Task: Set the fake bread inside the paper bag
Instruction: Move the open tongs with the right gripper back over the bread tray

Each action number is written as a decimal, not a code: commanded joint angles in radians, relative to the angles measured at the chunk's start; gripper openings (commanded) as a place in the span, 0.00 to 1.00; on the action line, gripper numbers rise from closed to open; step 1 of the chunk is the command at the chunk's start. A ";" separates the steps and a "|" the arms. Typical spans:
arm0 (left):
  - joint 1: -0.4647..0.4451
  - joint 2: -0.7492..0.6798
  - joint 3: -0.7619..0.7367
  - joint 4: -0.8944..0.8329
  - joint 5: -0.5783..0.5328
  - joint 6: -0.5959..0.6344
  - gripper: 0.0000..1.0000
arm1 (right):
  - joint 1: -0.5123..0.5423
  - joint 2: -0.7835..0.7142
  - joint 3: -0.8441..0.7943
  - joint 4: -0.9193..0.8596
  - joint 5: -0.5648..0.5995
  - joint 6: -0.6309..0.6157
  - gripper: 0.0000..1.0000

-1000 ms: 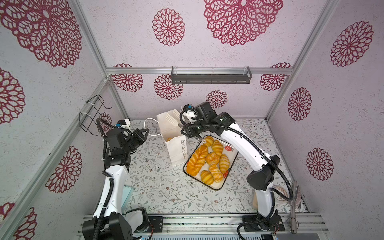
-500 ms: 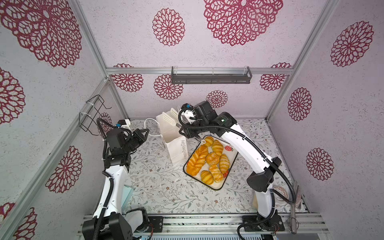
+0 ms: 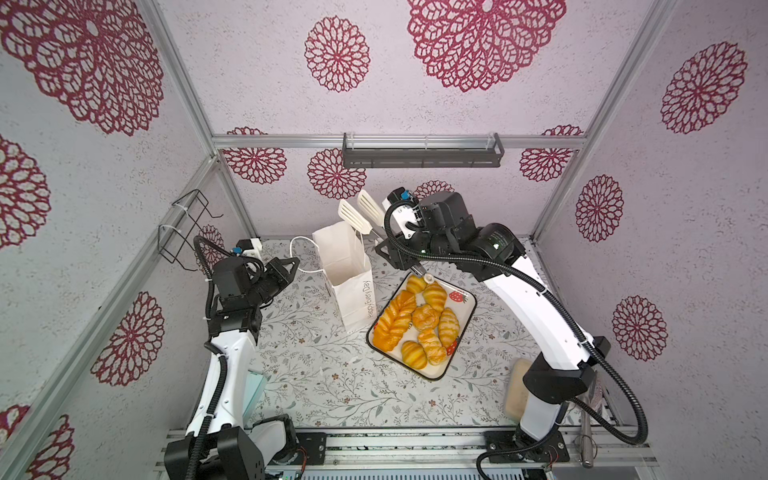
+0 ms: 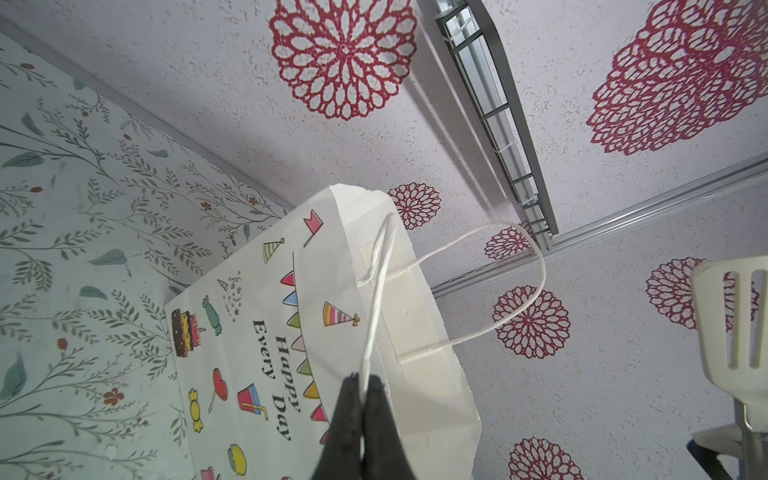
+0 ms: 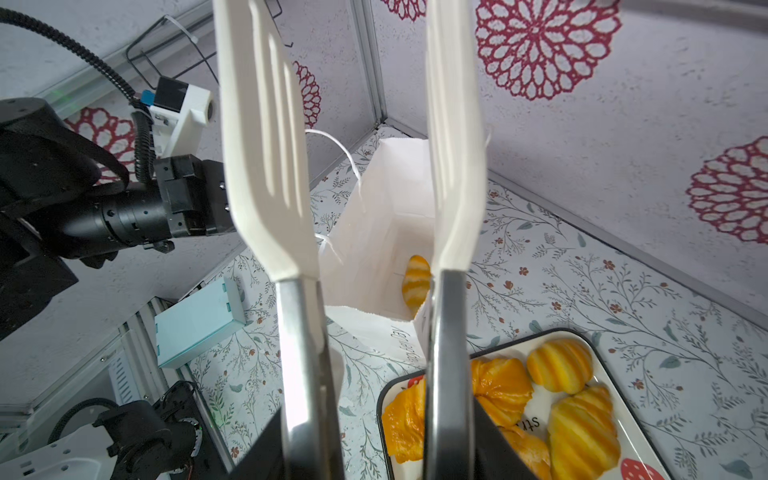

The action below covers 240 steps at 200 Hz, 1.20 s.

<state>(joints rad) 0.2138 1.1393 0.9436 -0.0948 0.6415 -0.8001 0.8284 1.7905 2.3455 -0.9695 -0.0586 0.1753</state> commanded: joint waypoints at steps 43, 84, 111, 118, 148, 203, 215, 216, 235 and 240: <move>-0.002 0.004 0.029 0.033 0.035 -0.005 0.00 | -0.070 -0.179 -0.228 0.045 0.144 0.087 0.49; -0.002 0.005 0.030 0.052 0.053 -0.013 0.05 | -0.133 -0.279 -0.426 0.069 0.150 0.130 0.49; -0.003 0.005 0.028 0.052 0.058 -0.013 0.16 | -0.171 -0.334 -0.543 0.073 0.140 0.152 0.49; -0.002 0.005 0.027 0.053 0.059 -0.013 0.19 | -0.178 -0.347 -0.571 0.074 0.138 0.158 0.49; -0.005 0.012 0.028 0.065 0.069 -0.017 0.23 | -0.212 -0.406 -0.680 0.072 0.117 0.185 0.50; -0.008 0.019 0.019 0.116 0.092 -0.047 0.24 | -0.242 -0.474 -0.832 0.063 0.084 0.230 0.50; -0.008 0.020 0.020 0.119 0.096 -0.050 0.18 | -0.245 -0.488 -0.863 0.059 0.080 0.239 0.50; -0.009 0.020 0.021 0.120 0.095 -0.051 0.18 | -0.245 -0.488 -0.863 0.059 0.080 0.239 0.50; -0.013 0.020 0.020 0.124 0.098 -0.053 0.13 | -0.252 -0.514 -0.920 0.060 0.072 0.255 0.50; -0.014 0.021 0.018 0.125 0.098 -0.053 0.12 | -0.254 -0.519 -0.930 0.061 0.070 0.260 0.50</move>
<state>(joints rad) 0.2108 1.1545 0.9436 -0.0162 0.7227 -0.8417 0.5880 1.3334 1.4475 -0.9401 0.0277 0.3874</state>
